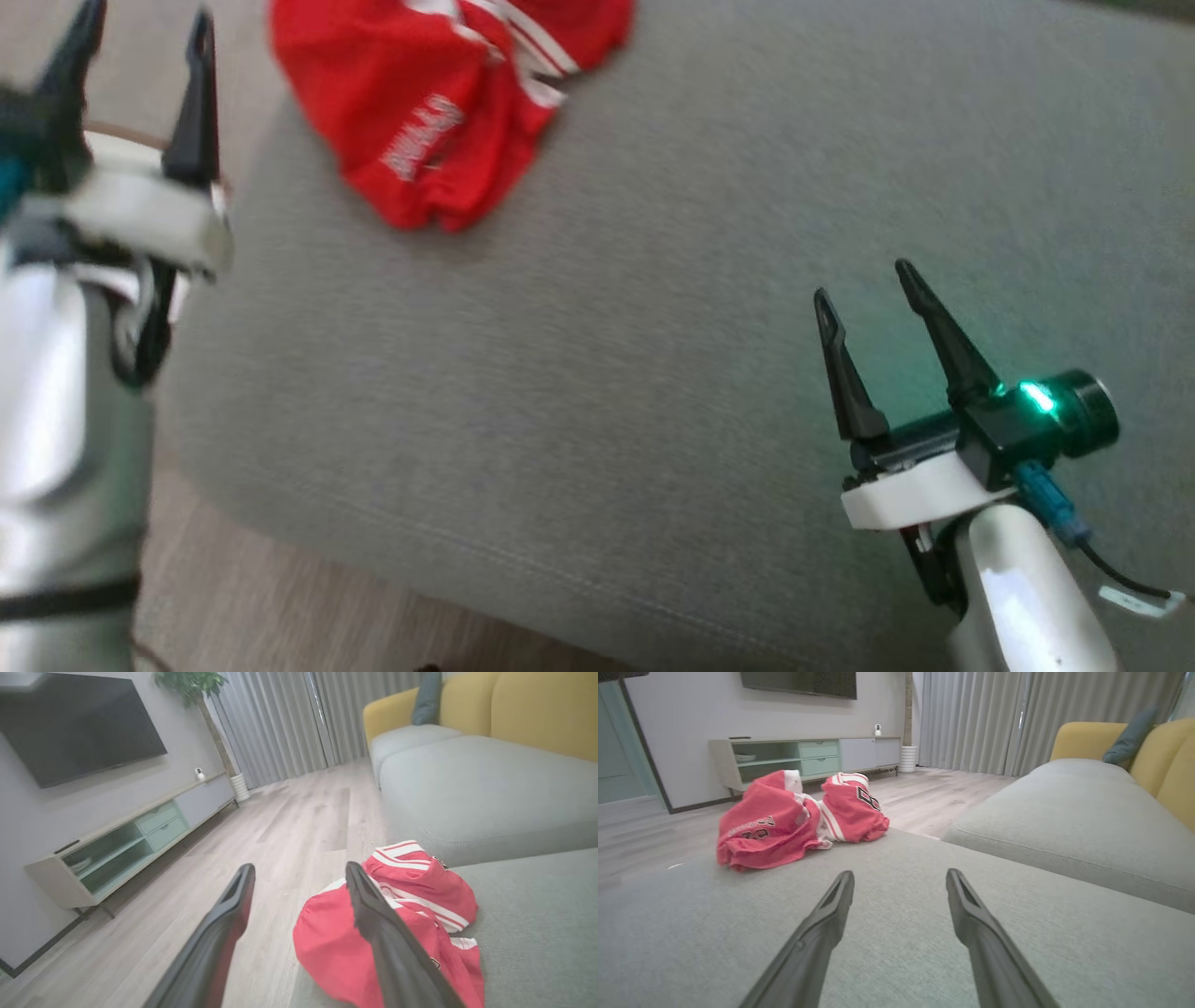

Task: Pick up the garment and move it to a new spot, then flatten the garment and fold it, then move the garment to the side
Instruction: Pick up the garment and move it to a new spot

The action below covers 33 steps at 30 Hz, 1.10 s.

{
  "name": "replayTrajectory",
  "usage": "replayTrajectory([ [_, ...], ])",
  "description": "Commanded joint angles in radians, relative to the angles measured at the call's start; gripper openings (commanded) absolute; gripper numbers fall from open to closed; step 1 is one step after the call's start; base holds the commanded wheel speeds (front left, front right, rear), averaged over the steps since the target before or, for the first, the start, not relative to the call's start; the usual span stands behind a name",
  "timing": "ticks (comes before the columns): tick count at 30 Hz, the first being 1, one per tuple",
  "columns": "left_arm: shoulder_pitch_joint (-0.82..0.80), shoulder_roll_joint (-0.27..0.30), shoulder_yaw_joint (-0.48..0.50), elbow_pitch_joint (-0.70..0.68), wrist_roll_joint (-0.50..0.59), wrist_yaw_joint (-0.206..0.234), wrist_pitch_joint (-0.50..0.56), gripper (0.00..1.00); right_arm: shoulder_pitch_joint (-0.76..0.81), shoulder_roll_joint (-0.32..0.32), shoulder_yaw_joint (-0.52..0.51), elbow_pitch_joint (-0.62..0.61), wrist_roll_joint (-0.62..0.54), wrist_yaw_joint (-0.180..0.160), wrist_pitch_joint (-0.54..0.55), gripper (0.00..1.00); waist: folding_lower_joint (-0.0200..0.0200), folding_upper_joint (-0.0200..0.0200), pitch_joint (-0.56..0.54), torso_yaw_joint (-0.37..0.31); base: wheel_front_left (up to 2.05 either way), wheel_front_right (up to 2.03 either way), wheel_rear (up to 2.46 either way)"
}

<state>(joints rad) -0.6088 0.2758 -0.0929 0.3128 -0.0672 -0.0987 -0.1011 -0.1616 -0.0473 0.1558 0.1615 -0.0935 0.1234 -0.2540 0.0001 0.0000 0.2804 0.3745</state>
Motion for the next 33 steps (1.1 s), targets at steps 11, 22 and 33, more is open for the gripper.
replayTrajectory([
  [11,-0.266,0.098,-0.091,0.318,-0.052,-0.030,0.128,1.00,-0.029,-0.003,0.040,-0.053,-0.063,0.007,-0.008,1.00,-0.0001,0.0000,0.191,-0.175,0.00,0.00,0.00],
  [22,-0.352,0.131,-0.112,0.570,-0.118,-0.032,0.128,0.92,-0.032,-0.003,0.043,-0.075,-0.065,0.007,-0.008,1.00,-0.0001,0.0000,0.246,-0.217,0.00,0.00,0.00],
  [33,-0.393,0.129,-0.137,0.665,-0.121,-0.029,0.007,0.00,-0.042,-0.003,0.032,-0.068,-0.047,0.007,-0.008,1.00,-0.0001,0.0000,0.207,-0.213,0.00,0.00,0.00],
])
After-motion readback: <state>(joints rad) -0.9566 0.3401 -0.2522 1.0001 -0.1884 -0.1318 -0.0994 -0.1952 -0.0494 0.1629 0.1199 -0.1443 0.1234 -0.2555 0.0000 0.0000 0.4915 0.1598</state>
